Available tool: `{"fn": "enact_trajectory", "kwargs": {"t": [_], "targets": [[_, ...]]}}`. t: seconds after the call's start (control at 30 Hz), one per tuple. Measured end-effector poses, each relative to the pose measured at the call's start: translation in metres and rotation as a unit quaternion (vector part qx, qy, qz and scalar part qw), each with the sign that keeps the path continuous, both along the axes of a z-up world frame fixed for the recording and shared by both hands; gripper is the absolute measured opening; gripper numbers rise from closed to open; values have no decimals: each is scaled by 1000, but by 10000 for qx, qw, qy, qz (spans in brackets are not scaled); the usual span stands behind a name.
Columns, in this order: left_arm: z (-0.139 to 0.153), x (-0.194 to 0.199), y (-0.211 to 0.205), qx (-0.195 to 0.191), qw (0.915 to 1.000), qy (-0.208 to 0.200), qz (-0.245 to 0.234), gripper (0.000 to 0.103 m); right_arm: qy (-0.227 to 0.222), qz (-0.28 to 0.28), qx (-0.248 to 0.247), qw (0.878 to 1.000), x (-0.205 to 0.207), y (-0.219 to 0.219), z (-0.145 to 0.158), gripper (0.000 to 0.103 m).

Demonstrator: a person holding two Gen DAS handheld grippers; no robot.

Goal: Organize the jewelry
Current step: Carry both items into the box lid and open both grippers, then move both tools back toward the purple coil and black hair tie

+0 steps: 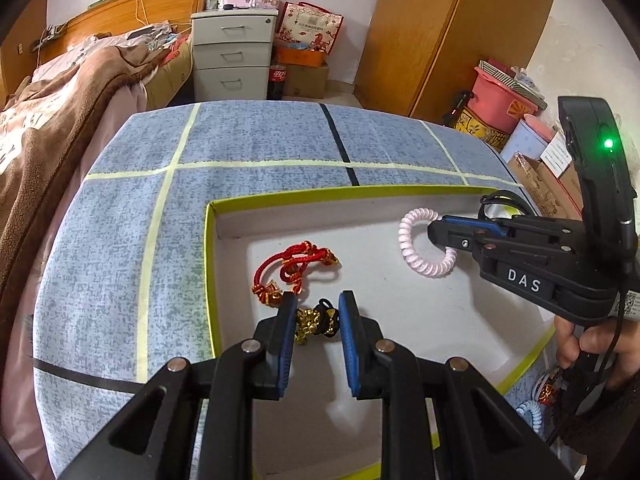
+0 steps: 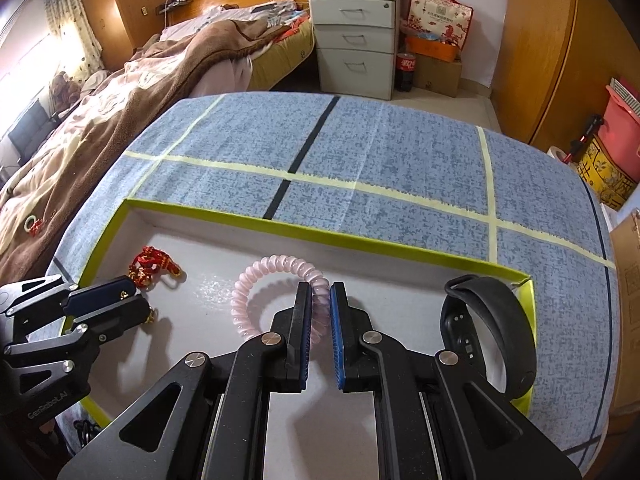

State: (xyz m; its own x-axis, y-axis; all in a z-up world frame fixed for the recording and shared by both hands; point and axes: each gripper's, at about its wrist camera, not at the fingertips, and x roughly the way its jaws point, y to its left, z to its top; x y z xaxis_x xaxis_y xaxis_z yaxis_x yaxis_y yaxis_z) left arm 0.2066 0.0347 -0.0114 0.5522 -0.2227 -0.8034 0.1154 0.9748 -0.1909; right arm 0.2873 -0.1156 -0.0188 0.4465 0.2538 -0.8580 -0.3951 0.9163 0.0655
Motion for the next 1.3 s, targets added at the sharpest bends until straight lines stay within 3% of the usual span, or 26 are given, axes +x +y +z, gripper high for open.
{"fn": "enact_trajectory", "kwargs": {"t": [0.27, 0.33, 0.53, 0.73, 1.0, 1.2, 1.3], "targets": [[0, 1, 2, -65, 10000, 26, 44, 23, 28, -45, 70, 10000, 1, 2, 1, 10], [0, 1, 4, -95, 9999, 30, 64, 29, 12, -47, 114, 9999, 0, 2, 1, 11], [6, -3, 2, -88, 9999, -70, 48, 42, -84, -27, 150, 9998, -5, 1, 9, 31], [14, -13, 1, -130, 9998, -120, 61, 45, -230, -75, 288, 9993, -14, -4, 24, 32], [39, -44, 2, -207, 9988, -434, 45, 45, -568, -111, 528, 9969, -51, -15, 54, 32], [49, -73, 8, -374, 9977, -558, 130, 57, -777, -140, 651, 9948, -92, -32, 70, 32], [50, -92, 11, -443, 9970, -610, 189, 57, -832, -178, 656, 9942, -115, -43, 70, 32]]}}
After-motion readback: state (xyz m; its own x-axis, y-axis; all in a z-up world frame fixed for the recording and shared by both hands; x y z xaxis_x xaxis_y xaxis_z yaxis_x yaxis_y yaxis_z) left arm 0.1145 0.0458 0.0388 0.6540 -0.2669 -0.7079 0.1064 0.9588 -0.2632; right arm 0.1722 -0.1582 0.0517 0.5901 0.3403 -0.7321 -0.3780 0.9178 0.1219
